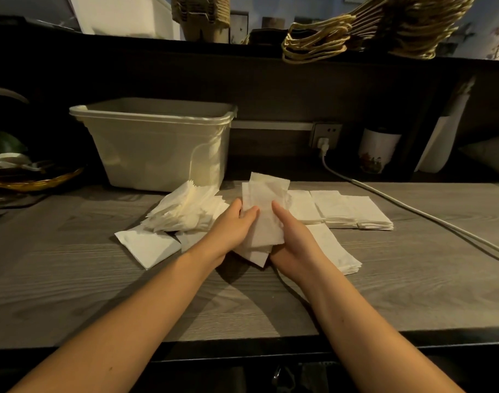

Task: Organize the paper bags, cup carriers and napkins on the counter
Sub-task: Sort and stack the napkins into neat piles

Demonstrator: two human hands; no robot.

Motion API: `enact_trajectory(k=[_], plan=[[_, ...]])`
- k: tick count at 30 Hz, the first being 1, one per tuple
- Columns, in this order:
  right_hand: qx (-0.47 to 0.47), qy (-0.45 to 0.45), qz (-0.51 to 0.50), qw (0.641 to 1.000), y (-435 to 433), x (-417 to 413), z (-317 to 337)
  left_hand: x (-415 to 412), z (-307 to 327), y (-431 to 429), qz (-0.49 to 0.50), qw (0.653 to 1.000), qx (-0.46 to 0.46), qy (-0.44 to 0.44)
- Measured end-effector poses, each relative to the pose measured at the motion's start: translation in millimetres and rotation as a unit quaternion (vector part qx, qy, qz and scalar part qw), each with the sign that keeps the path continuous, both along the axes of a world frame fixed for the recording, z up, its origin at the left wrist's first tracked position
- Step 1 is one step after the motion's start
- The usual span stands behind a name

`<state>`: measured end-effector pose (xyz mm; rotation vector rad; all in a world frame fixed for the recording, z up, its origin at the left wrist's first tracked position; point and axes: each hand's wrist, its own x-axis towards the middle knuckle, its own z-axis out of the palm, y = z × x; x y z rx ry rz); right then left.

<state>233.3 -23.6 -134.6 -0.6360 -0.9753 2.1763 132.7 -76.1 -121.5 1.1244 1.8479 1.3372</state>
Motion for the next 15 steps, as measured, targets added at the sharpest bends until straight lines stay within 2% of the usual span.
enact_trajectory(k=[2, 4, 6, 8, 10, 12, 15], plan=[[0.022, 0.018, -0.013, 1.0, 1, 1, -1, -1, 1, 1, 0.002, 1.0, 0.011, 0.002], [0.01, 0.055, -0.035, 0.998, 2, 2, -1, 0, 3, 0, 0.005, 0.999, 0.03, -0.033], [-0.032, 0.108, -0.059, 0.992, 4, 3, 0, 1, 2, 0, -0.002, 0.989, 0.06, -0.137], [-0.071, 0.154, -0.082, 0.982, 5, 5, 3, 5, 2, -1, -0.018, 0.958, 0.081, -0.273], [-0.076, 0.179, -0.091, 0.977, 5, 5, 5, 8, -1, 0, -0.028, 0.927, 0.087, -0.364], [-0.065, 0.188, -0.08, 0.977, 2, 4, 6, 13, -3, 0, -0.045, 0.915, 0.079, -0.392], [-0.03, 0.175, -0.068, 0.982, 1, 2, 4, 17, -5, -1, -0.057, 0.919, 0.094, -0.378]])
